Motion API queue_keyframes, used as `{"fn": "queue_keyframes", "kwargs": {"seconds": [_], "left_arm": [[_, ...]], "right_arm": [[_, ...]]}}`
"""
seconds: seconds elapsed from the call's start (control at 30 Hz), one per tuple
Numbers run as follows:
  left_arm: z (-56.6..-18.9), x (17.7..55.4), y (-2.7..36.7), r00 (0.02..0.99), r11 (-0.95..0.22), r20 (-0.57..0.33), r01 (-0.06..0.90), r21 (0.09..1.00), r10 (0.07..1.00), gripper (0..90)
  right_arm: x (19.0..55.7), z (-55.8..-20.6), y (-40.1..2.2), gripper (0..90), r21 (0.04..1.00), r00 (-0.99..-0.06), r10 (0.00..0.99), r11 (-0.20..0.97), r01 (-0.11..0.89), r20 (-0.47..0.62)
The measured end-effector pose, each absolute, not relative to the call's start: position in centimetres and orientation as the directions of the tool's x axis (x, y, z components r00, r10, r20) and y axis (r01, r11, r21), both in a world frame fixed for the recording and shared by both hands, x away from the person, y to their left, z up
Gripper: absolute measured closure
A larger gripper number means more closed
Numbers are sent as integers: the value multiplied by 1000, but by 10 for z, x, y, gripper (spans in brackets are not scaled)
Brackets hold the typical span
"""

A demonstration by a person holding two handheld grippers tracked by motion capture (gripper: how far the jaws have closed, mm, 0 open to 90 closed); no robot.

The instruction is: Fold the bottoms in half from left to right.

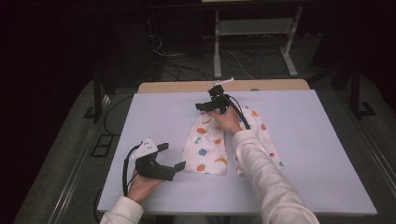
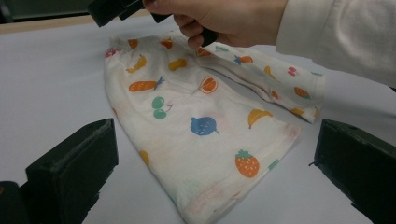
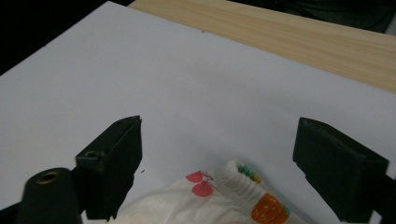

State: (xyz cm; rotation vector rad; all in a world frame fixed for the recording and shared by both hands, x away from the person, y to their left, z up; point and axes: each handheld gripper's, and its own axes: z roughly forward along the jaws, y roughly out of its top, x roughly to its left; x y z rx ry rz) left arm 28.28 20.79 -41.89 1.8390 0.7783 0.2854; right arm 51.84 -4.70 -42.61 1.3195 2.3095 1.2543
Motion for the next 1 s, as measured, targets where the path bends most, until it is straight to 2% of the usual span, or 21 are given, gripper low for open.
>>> {"fn": "queue_keyframes", "kwargs": {"seconds": [0.23,0.43,0.63,1.0], "left_arm": [[-419,283,208,758,-214,-167,377,901,631,0],[-419,283,208,757,-212,-168,377,902,631,0],[-419,283,208,759,-214,-167,376,902,630,0],[-419,284,208,760,-218,-166,377,900,629,0]], "right_arm": [[519,-433,-43,262,730,-546,805,228,644,231],[518,-435,-41,385,728,-515,826,204,655,231],[519,-436,-41,447,722,-486,841,182,667,237],[519,-440,-41,603,706,-484,851,216,675,203]]}}
